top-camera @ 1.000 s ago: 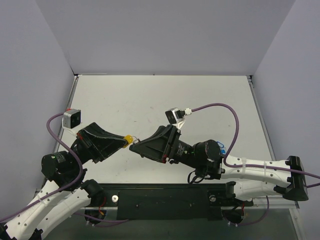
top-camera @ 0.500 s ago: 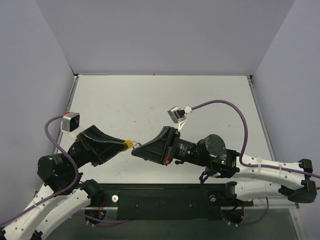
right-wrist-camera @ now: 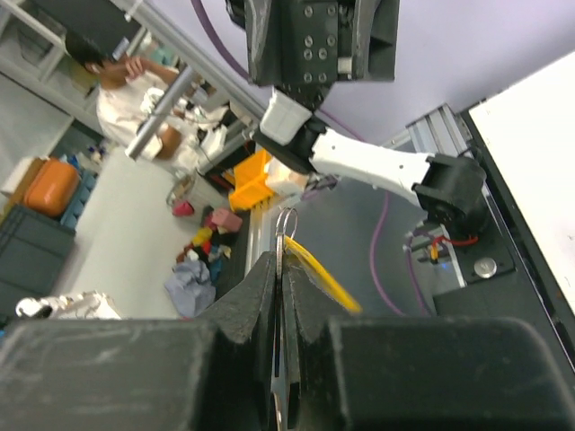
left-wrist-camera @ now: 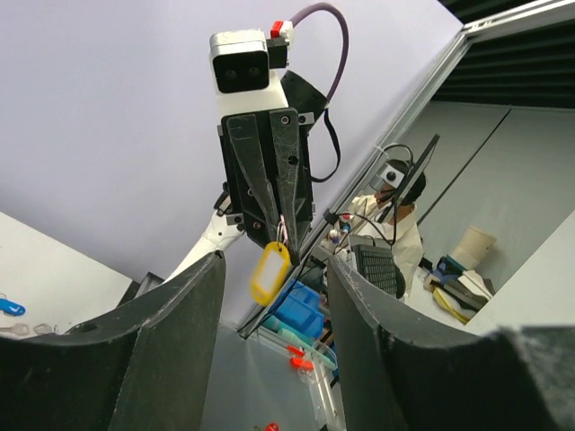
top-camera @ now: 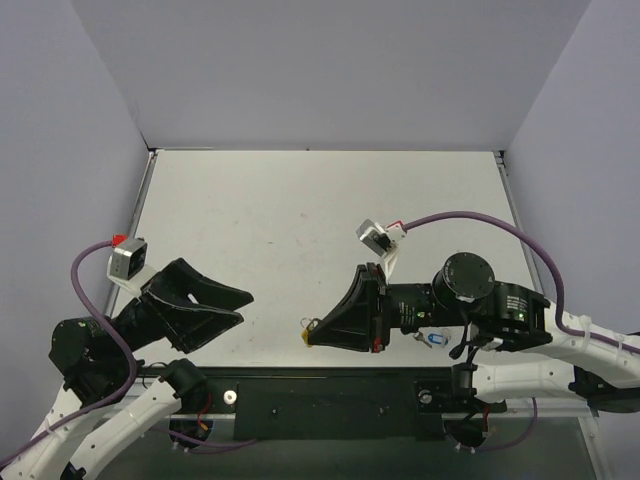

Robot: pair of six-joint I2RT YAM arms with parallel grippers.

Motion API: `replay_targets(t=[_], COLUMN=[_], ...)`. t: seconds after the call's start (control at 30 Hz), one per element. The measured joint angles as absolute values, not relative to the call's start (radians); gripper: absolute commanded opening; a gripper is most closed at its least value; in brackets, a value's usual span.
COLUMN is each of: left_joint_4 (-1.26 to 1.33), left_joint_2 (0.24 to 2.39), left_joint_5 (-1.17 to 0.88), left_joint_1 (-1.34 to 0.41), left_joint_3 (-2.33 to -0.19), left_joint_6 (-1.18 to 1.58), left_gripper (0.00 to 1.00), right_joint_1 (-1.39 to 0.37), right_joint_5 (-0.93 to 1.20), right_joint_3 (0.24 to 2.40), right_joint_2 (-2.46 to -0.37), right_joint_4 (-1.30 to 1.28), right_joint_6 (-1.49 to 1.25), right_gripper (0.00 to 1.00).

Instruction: Remove the keys from the keyring

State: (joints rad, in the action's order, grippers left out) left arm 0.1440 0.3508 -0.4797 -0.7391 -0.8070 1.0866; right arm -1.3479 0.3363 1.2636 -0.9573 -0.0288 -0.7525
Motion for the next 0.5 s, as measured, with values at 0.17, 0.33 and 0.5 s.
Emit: replay_targets(t=[0.17, 0.33, 0.5], left_joint_4=[0.13, 0.137, 0.139], left_joint_2=[0.378, 0.435, 0.487], left_joint_5=[-0.537, -0.601, -0.659], left_joint_1=[-0.739, -0.739, -0.739], left_joint_3=[-0.824, -0.824, -0.824], left_joint_6=[1.06, 1.05, 1.033], left_gripper=[0.6, 0.59, 0.58], right_joint_1=[-1.348, -1.348, -1.348], right_joint_5=[0.392, 0.438, 0.469], right_joint_3=[1.301, 1.33, 1.364], right_joint_2=[-0.961, -0.976, -1.002], right_joint_4=[-0.157, -0.229, -0.276], right_joint_6=[-0.683, -0.633, -0.593], right_gripper=[0.0, 0.0, 0.0])
